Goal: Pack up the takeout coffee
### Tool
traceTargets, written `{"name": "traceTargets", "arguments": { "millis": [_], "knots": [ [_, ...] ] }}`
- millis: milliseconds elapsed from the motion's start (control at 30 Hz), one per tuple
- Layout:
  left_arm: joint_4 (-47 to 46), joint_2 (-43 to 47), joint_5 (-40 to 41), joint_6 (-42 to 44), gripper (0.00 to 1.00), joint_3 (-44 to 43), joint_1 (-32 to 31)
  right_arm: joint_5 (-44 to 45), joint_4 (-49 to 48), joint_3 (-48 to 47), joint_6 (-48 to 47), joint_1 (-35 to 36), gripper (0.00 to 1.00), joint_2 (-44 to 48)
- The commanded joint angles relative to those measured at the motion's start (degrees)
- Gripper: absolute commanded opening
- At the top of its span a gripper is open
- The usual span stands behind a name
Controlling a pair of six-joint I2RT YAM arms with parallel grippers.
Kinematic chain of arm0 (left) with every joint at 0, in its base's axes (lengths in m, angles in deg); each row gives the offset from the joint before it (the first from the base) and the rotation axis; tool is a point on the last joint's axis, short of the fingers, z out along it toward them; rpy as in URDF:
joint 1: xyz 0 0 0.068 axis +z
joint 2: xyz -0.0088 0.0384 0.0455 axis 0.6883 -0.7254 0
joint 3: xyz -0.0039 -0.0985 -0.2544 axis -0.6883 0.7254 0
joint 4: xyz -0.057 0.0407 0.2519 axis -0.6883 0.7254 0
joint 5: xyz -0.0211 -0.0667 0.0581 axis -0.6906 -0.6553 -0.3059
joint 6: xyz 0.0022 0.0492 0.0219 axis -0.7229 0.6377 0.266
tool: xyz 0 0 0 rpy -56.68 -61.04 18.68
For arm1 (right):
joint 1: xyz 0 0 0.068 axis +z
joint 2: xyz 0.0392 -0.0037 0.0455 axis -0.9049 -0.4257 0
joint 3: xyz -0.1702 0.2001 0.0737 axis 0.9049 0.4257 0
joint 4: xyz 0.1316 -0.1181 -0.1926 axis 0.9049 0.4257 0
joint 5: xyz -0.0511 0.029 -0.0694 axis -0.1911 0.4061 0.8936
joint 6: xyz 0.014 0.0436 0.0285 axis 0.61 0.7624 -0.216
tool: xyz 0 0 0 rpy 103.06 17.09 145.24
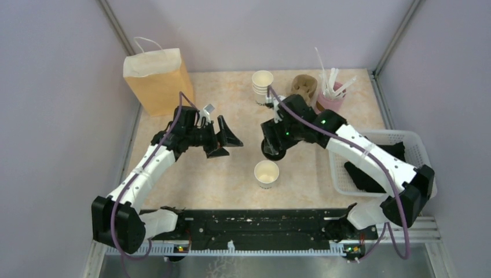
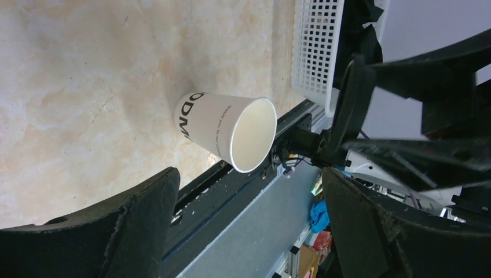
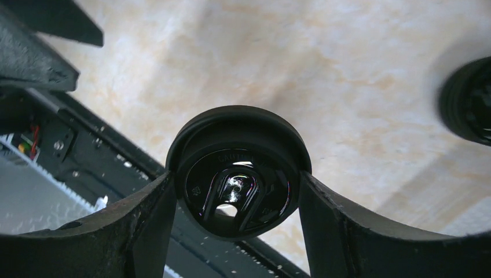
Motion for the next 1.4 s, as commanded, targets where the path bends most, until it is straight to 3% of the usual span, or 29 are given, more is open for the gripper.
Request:
{"name": "traceTargets", "arguments": {
  "millis": [0,467,1367],
  "knots": [
    [-0.96,3.12,-1.44,-0.3,0.99,1.74,-0.26,1.4,2.22,1.92,6.13,5.74,0.66,-2.87],
    [-0.69,3.55,-1.04,-0.38,0.98,2.69,-0.35,7.56,7.43,-2.23,6.04,12.55,0.66,-10.6],
    [1.57,2.58,-0.56,2.67,0.98,1.79,-0.35,7.83,7.7,-4.33,7.16,14.94,0.67,-14.55]
  ]
}}
